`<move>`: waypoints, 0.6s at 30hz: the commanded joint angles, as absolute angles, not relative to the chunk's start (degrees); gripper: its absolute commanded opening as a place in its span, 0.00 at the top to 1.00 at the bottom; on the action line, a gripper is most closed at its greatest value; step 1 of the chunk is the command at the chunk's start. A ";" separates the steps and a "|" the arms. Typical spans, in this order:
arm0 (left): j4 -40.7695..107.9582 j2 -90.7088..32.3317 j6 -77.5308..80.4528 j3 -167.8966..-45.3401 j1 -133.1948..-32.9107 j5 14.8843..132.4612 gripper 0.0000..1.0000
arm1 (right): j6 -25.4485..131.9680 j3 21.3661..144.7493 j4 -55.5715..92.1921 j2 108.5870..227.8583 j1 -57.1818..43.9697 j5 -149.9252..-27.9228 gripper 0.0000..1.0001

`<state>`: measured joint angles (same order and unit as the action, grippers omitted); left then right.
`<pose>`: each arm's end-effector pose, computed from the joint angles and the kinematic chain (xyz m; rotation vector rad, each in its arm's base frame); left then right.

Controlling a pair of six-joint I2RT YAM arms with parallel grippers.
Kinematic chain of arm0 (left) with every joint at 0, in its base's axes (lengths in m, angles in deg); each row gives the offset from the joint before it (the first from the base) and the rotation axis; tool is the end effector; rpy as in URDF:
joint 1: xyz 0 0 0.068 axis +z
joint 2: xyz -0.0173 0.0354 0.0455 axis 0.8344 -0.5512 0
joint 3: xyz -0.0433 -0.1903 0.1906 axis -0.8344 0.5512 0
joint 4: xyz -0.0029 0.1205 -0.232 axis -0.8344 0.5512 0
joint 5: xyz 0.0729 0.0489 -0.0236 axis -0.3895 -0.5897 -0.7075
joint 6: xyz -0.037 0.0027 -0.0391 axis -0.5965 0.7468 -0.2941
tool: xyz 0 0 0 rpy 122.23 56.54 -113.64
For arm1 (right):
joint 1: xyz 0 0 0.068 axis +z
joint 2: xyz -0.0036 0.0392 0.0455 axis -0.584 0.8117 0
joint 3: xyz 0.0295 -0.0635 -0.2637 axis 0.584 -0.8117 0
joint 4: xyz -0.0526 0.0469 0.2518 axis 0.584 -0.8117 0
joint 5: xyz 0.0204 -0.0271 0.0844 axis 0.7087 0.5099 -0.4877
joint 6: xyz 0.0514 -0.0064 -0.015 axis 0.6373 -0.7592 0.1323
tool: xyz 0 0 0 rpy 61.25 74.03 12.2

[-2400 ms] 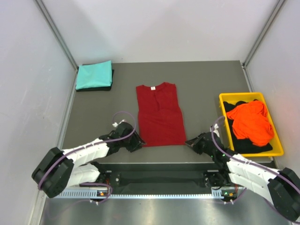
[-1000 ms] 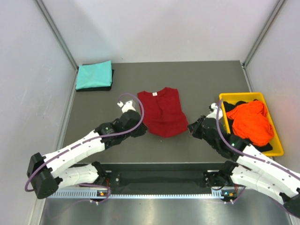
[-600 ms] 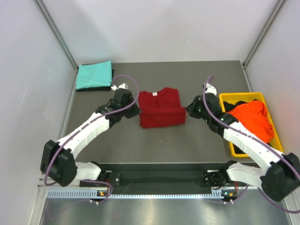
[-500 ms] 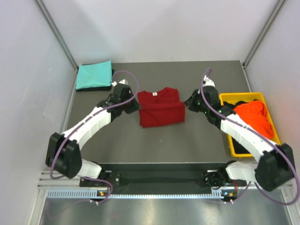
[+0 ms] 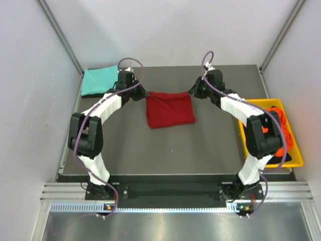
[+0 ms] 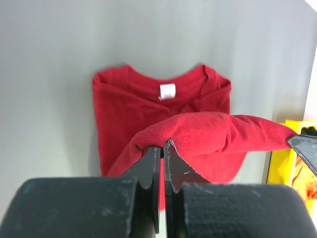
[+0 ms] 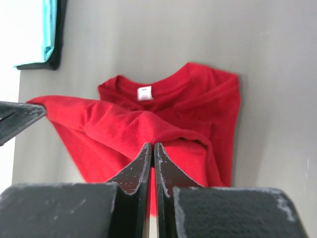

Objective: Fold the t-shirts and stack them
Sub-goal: Fold the tshirt

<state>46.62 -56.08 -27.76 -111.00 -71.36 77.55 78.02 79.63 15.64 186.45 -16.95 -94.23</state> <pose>0.3947 -0.1119 0.2542 -0.3979 2.2697 -0.7554 0.3780 0.1370 0.2609 0.1018 2.1775 0.7537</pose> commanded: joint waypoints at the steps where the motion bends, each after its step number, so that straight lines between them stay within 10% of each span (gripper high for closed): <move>1: 40.18 -59.93 -26.51 -114.95 -69.83 79.47 1.00 | 77.73 84.85 18.47 190.93 -18.68 -97.10 1.00; 10: 37.19 -72.24 -25.54 -123.83 -66.31 83.17 0.96 | 77.39 95.57 19.96 202.53 -20.09 -99.91 0.98; 18: 37.10 -77.53 -19.85 -132.79 -64.55 84.13 0.65 | 78.88 100.67 19.00 207.20 -22.90 -98.86 0.89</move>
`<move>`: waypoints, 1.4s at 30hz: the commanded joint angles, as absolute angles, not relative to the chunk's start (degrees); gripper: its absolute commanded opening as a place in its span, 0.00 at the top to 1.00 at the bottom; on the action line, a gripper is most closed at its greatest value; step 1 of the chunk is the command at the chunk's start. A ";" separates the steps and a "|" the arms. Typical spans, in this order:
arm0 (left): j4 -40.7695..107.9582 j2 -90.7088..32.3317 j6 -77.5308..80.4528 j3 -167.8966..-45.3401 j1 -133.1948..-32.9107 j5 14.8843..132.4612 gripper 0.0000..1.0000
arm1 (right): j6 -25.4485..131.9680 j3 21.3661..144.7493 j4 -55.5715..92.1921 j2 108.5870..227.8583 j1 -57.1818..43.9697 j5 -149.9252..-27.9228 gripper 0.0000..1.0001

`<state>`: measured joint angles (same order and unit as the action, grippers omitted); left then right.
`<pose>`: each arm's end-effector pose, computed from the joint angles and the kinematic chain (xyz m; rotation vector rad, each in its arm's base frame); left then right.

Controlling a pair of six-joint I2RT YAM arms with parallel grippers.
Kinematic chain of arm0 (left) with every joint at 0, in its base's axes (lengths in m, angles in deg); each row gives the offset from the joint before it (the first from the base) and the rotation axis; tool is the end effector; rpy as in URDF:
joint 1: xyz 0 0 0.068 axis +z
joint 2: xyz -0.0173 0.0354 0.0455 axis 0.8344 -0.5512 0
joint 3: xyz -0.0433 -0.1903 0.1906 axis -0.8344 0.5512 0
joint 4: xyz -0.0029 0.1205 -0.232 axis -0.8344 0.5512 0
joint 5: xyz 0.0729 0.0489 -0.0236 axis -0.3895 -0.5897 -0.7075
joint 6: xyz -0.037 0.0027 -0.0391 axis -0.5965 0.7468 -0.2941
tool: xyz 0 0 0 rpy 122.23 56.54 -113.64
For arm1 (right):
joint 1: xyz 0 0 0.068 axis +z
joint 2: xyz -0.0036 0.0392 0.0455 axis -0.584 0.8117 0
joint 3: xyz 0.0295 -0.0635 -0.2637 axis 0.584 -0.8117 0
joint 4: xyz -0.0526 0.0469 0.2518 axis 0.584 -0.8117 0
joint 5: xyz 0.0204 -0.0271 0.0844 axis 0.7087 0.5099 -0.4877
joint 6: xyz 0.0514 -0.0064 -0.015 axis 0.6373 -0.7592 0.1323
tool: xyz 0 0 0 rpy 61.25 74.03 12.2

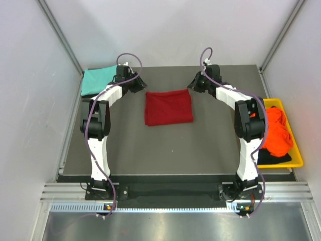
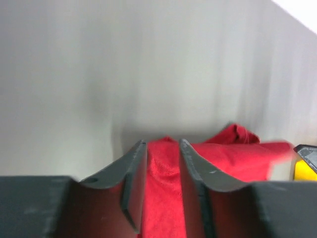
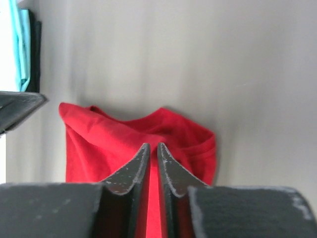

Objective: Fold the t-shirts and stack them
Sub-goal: Fold the tshirt

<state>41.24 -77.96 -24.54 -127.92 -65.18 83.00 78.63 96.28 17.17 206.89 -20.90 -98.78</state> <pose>0.4894 -0.0850 0.1946 -0.3962 2.2476 -0.7762 0.4642 0.1341 0.2102 0.1496 2.2149 0.7950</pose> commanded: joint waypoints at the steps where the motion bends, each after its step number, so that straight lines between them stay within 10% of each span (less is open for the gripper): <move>1: 38.50 -77.45 -18.79 -133.58 -64.55 84.13 0.62 | 78.53 100.94 17.43 207.11 -22.99 -98.69 0.87; 8: 47.48 -73.06 -13.94 -130.35 -65.52 86.23 0.61 | 75.28 93.31 15.04 200.53 -23.08 -101.93 0.44; 16: 43.87 -74.72 -15.79 -126.29 -65.96 92.48 0.66 | 64.82 94.08 5.99 202.80 -22.37 -104.49 0.34; 31: 45.45 -85.00 -14.12 -134.82 -65.96 91.60 0.68 | 65.16 97.16 12.66 214.05 -22.29 -110.64 0.36; 42: 46.24 -88.08 -15.60 -137.81 -65.78 94.76 0.73 | 70.87 91.71 30.32 216.16 -23.78 -116.08 0.77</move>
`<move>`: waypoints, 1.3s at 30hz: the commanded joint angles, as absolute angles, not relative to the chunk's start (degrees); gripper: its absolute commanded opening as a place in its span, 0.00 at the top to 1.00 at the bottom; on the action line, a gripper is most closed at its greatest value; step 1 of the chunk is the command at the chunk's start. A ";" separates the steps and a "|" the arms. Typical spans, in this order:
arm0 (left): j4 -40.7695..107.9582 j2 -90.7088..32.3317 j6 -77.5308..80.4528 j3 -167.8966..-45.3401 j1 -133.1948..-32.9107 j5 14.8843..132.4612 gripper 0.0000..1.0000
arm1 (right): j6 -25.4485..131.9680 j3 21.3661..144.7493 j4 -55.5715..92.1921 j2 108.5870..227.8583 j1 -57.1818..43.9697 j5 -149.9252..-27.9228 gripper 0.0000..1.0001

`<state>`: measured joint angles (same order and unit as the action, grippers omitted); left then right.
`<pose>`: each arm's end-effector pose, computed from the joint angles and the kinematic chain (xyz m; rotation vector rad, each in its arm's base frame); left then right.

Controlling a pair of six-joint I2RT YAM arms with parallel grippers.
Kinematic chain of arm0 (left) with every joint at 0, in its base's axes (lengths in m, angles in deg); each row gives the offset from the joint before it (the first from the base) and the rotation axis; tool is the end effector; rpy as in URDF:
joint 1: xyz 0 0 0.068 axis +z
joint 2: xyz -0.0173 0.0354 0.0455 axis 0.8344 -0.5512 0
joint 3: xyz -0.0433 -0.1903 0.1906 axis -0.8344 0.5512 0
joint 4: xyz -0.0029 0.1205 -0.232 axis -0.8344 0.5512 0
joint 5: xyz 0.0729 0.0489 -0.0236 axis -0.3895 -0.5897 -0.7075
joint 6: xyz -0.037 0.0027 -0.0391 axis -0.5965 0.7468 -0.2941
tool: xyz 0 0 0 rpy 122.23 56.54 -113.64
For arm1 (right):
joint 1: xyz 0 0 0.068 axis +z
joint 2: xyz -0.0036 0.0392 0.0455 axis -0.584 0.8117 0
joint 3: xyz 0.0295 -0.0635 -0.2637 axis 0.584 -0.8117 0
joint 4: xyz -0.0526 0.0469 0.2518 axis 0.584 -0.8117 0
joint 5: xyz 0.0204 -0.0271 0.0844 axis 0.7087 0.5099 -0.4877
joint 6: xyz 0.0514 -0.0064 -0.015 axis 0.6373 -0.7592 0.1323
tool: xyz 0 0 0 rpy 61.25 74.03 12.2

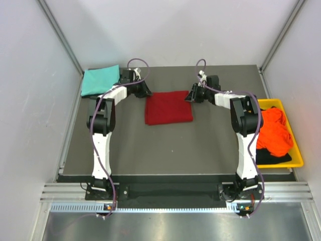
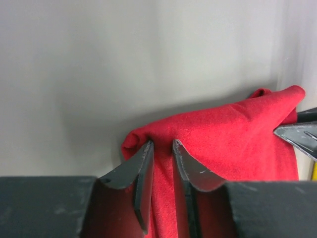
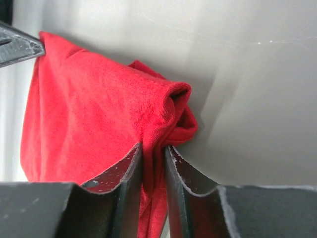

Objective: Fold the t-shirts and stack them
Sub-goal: Fold the tshirt, then neatly place the folded tshirt to the corner

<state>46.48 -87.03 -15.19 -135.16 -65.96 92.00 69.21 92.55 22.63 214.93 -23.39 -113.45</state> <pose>0.5072 -0.1000 0.1521 -0.1496 2.3833 -0.8620 0.4684 0.1220 0.1348 -0.1055 2.2986 0.9550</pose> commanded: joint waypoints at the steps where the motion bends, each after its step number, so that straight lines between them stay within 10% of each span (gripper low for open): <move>1: 46.85 -88.08 -15.87 -138.42 -65.78 96.25 0.71 | 71.23 91.80 30.77 216.51 -23.95 -117.13 0.77; 8: 57.99 -81.42 -11.23 -141.33 -64.38 92.06 0.55 | 69.75 94.70 22.28 213.19 -25.18 -118.81 0.39; 20: 50.20 -64.96 -14.37 -125.68 -66.65 98.45 0.55 | 67.36 92.77 0.89 196.14 -26.24 -112.12 0.35; 26: 47.92 -68.21 -17.02 -123.84 -70.78 101.54 0.56 | 70.69 91.01 5.62 194.89 -23.17 -124.07 0.88; 39: 53.01 -72.44 -13.42 -117.07 -74.04 87.04 0.57 | 67.63 75.99 15.13 203.95 -26.94 -123.39 0.94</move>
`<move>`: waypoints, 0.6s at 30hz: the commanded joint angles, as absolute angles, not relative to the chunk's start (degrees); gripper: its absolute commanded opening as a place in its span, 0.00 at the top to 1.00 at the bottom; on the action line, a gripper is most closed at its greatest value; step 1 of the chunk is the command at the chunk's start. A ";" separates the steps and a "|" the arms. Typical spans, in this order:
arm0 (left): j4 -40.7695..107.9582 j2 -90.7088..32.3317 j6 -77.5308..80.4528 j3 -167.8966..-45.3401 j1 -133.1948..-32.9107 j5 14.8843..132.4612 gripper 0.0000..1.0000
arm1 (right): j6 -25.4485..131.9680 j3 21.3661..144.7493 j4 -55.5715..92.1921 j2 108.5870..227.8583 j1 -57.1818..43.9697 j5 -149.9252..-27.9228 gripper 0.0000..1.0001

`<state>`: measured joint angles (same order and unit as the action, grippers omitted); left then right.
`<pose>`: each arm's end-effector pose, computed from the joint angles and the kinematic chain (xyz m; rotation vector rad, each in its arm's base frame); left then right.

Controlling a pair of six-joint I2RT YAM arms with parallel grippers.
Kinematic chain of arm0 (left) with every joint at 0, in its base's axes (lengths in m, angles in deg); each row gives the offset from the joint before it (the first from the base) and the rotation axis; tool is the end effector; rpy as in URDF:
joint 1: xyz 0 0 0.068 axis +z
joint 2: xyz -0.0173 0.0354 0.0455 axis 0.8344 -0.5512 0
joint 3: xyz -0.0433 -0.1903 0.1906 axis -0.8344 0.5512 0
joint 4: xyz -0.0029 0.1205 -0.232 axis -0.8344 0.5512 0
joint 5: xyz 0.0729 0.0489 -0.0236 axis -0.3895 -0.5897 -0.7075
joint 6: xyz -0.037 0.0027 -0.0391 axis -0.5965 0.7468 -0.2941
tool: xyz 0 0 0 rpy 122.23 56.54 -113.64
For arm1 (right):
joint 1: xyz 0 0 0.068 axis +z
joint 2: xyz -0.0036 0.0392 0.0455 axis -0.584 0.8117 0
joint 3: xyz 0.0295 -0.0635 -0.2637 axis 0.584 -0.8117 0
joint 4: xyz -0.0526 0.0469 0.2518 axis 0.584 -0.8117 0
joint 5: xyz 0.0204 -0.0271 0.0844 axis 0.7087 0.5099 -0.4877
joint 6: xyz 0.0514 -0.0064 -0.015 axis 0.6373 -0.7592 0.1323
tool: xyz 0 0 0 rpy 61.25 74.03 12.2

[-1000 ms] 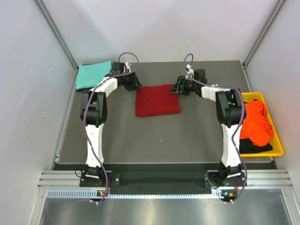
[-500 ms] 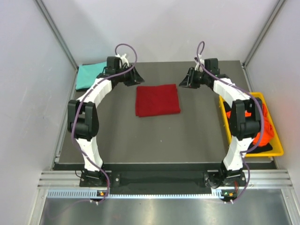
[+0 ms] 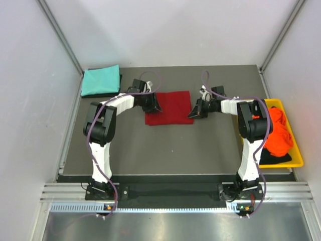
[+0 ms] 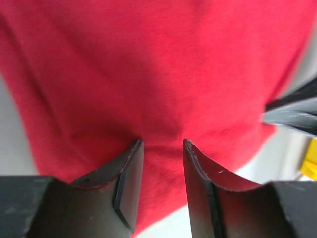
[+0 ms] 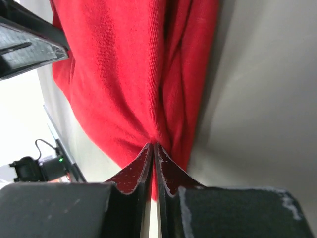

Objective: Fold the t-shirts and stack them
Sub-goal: Neatly place the folded tshirt to the corner

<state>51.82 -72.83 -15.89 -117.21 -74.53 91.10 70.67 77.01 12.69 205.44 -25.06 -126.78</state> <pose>0.4194 -0.1522 0.1637 -0.0469 2.5813 -0.8870 0.3970 0.1007 0.1205 -0.0342 2.5418 1.2468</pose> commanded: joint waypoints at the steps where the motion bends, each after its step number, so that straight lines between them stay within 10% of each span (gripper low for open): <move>1: 53.71 -72.09 -12.98 -117.50 -74.04 86.51 0.57 | 67.19 75.89 14.95 202.56 -26.94 -123.38 0.94; 18: 64.08 -70.23 -7.97 -129.37 -70.53 85.88 0.50 | 73.78 94.32 16.10 209.72 -26.24 -128.84 0.86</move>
